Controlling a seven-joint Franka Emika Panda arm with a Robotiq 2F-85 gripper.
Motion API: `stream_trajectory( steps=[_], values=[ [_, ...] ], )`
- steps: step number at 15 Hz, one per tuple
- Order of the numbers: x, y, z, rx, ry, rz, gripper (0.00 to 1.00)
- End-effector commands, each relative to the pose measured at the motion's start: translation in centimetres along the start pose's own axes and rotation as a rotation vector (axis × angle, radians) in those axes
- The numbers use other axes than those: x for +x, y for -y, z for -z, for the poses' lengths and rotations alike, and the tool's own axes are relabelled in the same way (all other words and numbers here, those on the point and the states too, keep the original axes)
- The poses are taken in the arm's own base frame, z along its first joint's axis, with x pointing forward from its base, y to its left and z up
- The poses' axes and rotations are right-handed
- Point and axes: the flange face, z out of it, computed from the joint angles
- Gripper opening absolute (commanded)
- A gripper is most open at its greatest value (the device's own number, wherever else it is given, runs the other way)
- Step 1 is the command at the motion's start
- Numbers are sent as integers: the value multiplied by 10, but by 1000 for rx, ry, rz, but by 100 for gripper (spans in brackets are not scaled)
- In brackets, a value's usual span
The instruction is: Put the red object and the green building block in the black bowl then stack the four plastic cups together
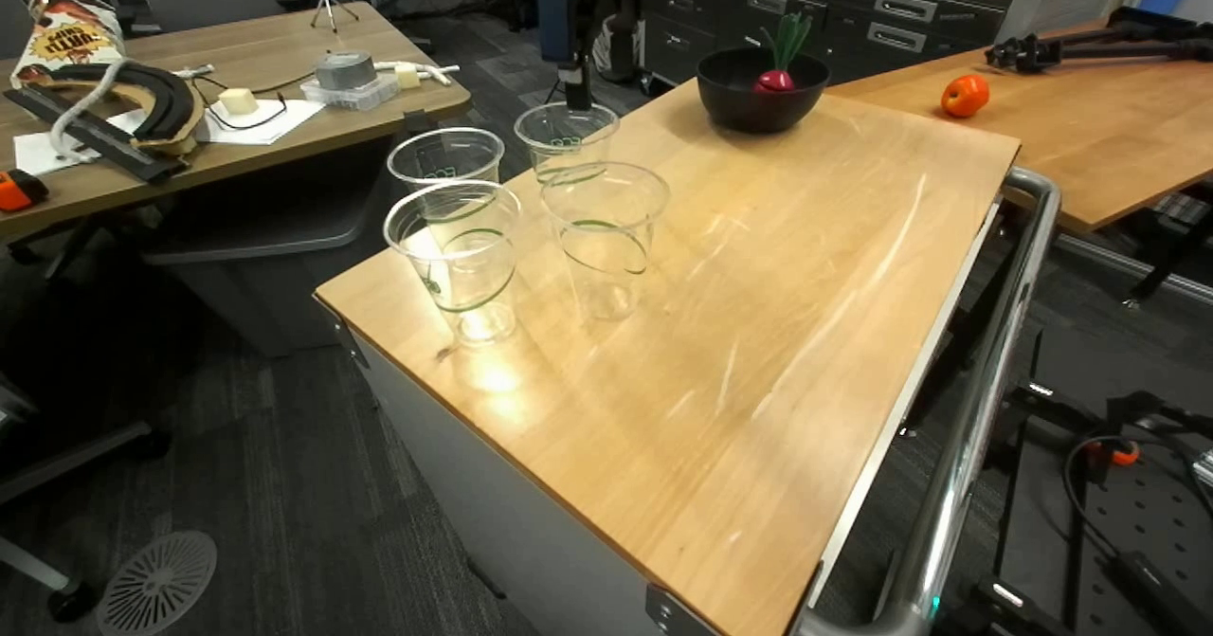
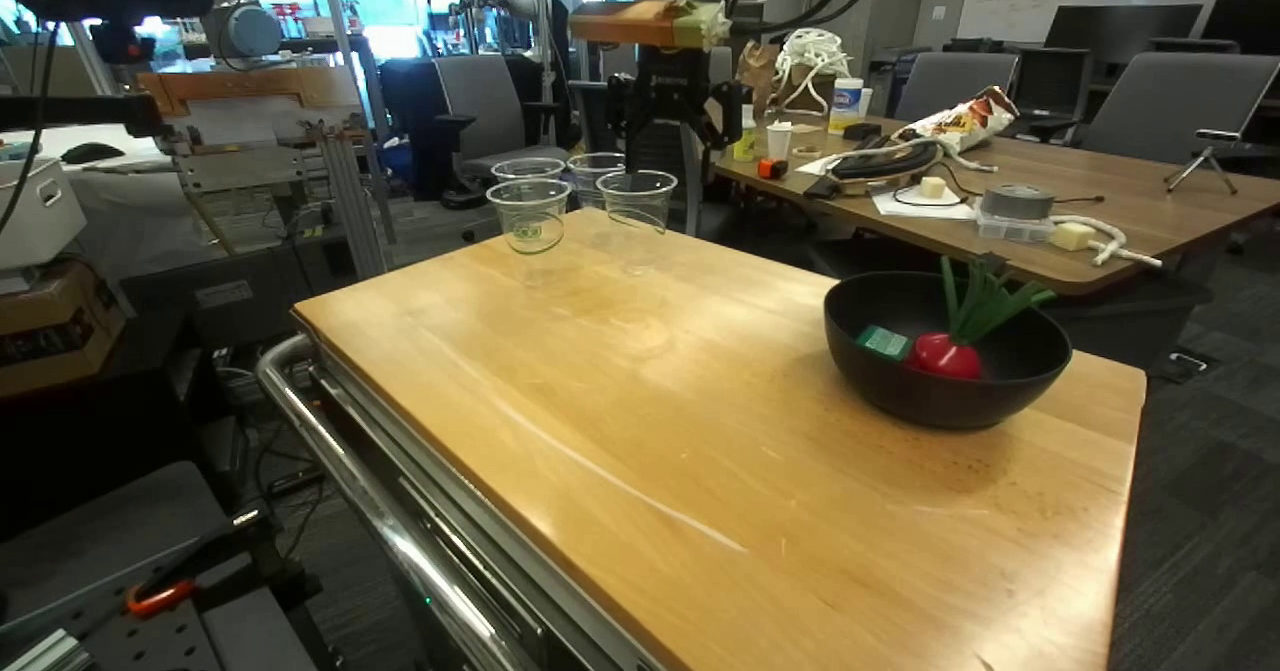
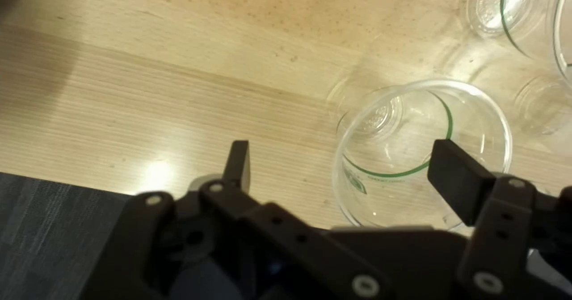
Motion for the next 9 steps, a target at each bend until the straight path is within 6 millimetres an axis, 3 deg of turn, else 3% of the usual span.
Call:
stream_trajectory(
  steps=[1, 3, 9],
  values=[
    [3, 2, -6, 31, 40, 41, 73],
    [5, -1, -14, 30, 53, 35, 69],
    [8, -4, -22, 66, 34, 16, 22]
  ],
)
